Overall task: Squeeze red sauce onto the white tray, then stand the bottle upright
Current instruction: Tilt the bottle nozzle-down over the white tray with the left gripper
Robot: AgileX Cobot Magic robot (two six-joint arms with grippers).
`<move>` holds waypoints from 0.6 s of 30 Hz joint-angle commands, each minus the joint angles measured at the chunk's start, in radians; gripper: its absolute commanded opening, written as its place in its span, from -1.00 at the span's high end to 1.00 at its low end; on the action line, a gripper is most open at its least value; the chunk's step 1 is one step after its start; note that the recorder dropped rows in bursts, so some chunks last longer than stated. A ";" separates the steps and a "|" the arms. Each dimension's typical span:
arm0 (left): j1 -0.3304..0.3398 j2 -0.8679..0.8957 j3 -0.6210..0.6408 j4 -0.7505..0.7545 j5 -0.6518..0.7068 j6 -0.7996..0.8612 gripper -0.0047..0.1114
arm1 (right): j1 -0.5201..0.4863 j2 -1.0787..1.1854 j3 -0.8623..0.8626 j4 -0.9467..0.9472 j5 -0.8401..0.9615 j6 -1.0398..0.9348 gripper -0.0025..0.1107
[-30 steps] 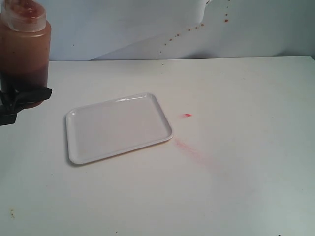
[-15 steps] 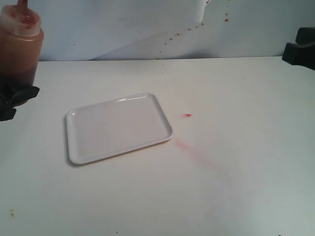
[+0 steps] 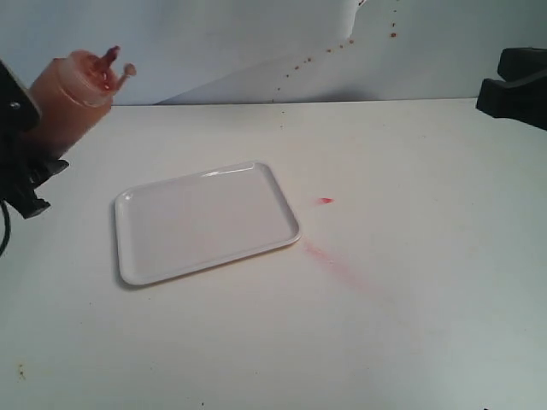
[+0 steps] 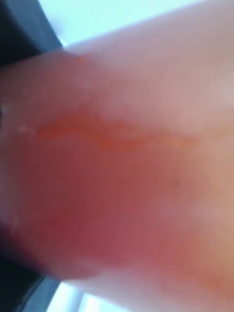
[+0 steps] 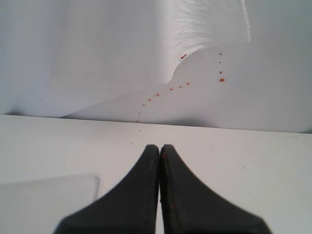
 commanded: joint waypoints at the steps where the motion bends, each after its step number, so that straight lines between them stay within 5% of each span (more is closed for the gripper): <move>1: -0.101 -0.007 -0.045 -0.024 0.273 0.033 0.92 | 0.003 0.000 -0.006 -0.008 -0.013 -0.005 0.96; 15: -0.112 -0.007 -0.059 -0.016 0.349 0.100 0.92 | 0.003 0.000 -0.005 -0.008 -0.006 -0.005 0.96; 18: -0.171 0.006 -0.059 -0.016 0.428 0.210 0.92 | 0.003 0.000 -0.005 -0.008 -0.007 -0.002 0.96</move>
